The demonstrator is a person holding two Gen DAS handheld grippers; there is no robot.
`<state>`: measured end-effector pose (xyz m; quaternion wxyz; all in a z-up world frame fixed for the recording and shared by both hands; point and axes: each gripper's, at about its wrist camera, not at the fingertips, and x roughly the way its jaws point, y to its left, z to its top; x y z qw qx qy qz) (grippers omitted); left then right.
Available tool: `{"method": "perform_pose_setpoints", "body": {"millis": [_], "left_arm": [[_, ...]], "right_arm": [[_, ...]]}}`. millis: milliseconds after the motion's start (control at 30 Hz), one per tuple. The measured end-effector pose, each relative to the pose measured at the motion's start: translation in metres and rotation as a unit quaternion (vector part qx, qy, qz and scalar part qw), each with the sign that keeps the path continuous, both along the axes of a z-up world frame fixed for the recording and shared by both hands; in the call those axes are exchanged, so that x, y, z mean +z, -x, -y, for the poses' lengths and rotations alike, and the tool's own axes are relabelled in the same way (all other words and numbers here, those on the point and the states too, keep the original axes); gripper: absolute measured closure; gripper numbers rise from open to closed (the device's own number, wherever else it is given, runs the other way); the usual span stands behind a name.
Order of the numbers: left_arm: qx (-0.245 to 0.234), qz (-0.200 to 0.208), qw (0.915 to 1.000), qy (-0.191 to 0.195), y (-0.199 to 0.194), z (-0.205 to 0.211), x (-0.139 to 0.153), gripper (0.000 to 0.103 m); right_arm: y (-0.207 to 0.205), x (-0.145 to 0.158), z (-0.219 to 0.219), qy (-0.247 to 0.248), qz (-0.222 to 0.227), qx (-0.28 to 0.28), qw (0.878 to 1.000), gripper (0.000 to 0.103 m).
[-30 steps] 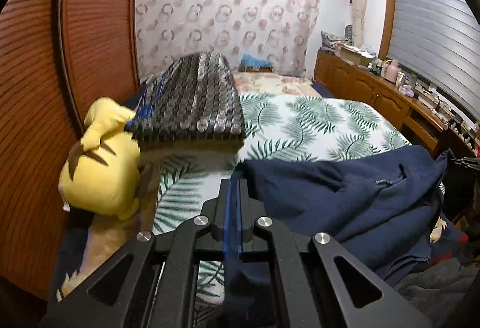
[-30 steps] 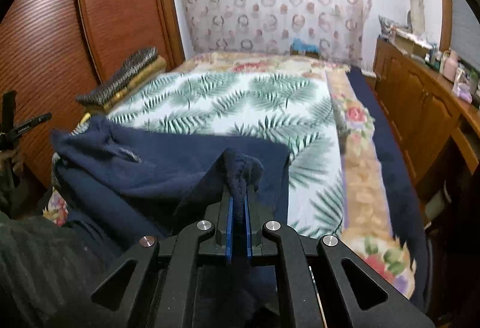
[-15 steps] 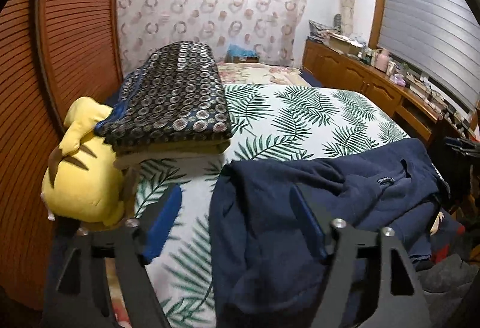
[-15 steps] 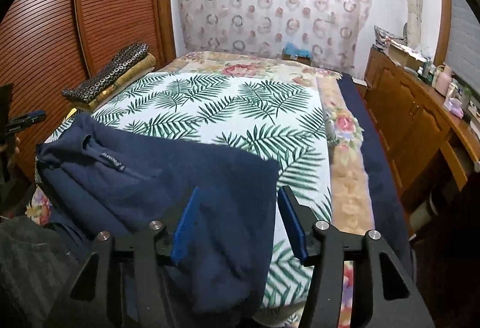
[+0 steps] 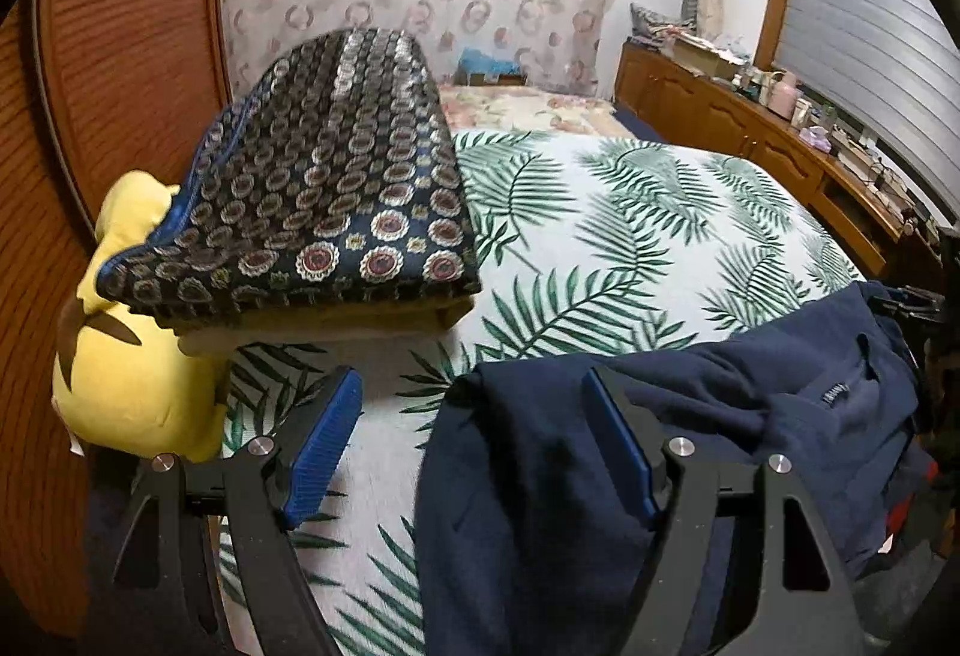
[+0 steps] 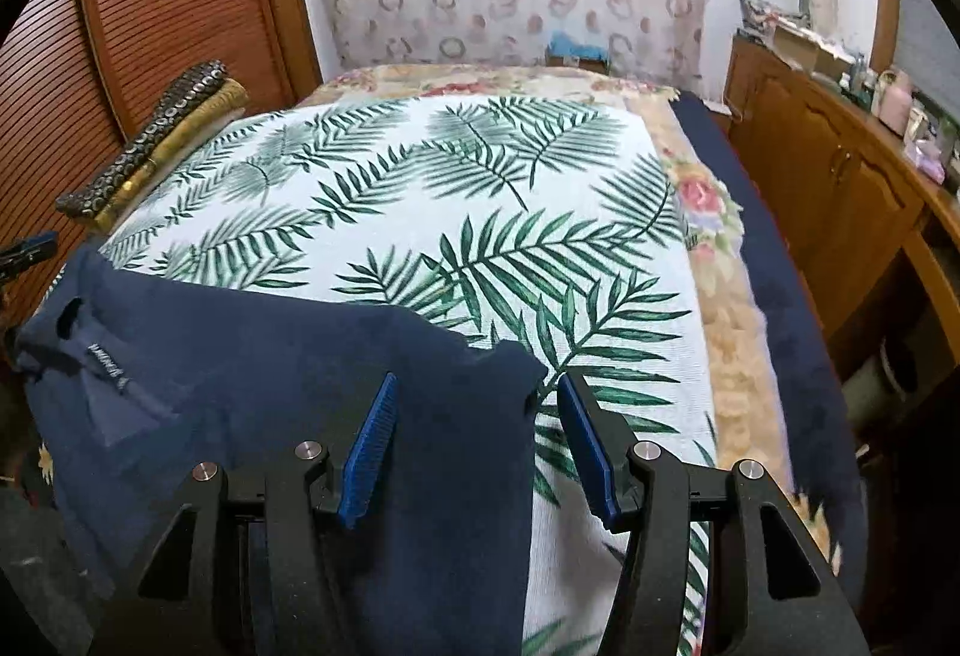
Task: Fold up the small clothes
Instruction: 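Grasp the folded shirt edge with both tools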
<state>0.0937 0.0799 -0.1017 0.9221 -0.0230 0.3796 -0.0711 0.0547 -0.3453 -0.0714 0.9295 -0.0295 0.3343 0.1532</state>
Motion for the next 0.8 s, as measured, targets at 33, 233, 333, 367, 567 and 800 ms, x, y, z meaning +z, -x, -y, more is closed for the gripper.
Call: {"method": "perform_pose_setpoints", "body": {"millis": [33,233,333,367,567,800], "left_arm": [[0.001,-0.004,1.0000,-0.002,-0.002,0.000,-0.002,0.027],[-0.011,-0.026,0.9994,-0.019,-0.013,0.006,-0.011,0.027],[-0.021,-0.030,0.9991,-0.022,-0.013,0.009,-0.013,0.027],[-0.024,-0.032,0.9990,-0.020,-0.013,0.010,-0.013,0.027],[-0.026,-0.054,0.9981,-0.016,-0.022,0.009,-0.021,0.027],[-0.038,-0.066,0.9970,-0.013,-0.022,0.012,-0.030,0.038]], "right_arm": [[-0.001,-0.001,-0.001,0.000,-0.002,0.000,1.000,0.046],[-0.007,-0.004,0.000,-0.005,-0.006,0.010,1.000,0.044],[-0.006,-0.003,0.003,-0.015,-0.004,0.012,1.000,0.044],[-0.005,-0.003,0.004,-0.017,-0.004,0.012,1.000,0.044],[-0.008,-0.008,0.007,-0.017,-0.004,0.014,1.000,0.042],[-0.009,-0.008,0.001,-0.011,-0.004,0.016,1.000,0.043]]}}
